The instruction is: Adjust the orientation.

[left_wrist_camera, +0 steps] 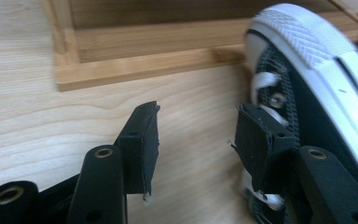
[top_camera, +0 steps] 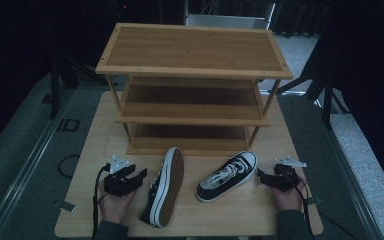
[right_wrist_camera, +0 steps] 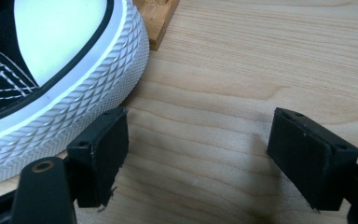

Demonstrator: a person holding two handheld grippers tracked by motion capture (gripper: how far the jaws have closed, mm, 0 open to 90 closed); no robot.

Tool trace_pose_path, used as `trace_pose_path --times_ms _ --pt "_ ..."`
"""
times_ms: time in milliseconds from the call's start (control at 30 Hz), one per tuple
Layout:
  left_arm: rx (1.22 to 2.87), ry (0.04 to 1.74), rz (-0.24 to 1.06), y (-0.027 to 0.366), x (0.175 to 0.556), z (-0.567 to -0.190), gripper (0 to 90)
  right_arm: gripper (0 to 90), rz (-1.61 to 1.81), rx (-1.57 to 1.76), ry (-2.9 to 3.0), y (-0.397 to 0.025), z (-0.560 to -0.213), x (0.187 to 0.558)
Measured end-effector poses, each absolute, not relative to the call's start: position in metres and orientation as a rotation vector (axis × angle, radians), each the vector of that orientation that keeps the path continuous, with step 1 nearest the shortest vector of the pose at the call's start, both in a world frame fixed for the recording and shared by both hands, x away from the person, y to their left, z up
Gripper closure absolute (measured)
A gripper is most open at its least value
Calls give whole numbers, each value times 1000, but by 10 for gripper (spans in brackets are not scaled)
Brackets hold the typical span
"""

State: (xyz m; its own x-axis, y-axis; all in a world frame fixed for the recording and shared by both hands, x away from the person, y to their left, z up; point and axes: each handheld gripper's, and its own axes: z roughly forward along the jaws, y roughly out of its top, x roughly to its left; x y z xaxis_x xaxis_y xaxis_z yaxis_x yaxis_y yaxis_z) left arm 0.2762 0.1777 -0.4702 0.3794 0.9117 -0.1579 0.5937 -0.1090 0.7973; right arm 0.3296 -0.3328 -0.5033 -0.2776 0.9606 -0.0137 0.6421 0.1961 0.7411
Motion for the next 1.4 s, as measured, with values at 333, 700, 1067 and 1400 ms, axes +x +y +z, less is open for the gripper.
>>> trace_pose_path --times_ms 333,700,1067,1400 --pt "1851 1228 401 161 271 -471 547 202 873 1488 1998 -333 -503 330" --pt "1841 1201 336 156 274 -474 574 202 875 1485 2001 -333 -503 330" --pt "1846 1134 294 147 273 -468 591 202 875 1485 2001 -333 -503 330" --pt "1877 1025 246 123 274 -456 604 202 875 1484 2002 -333 -503 330"
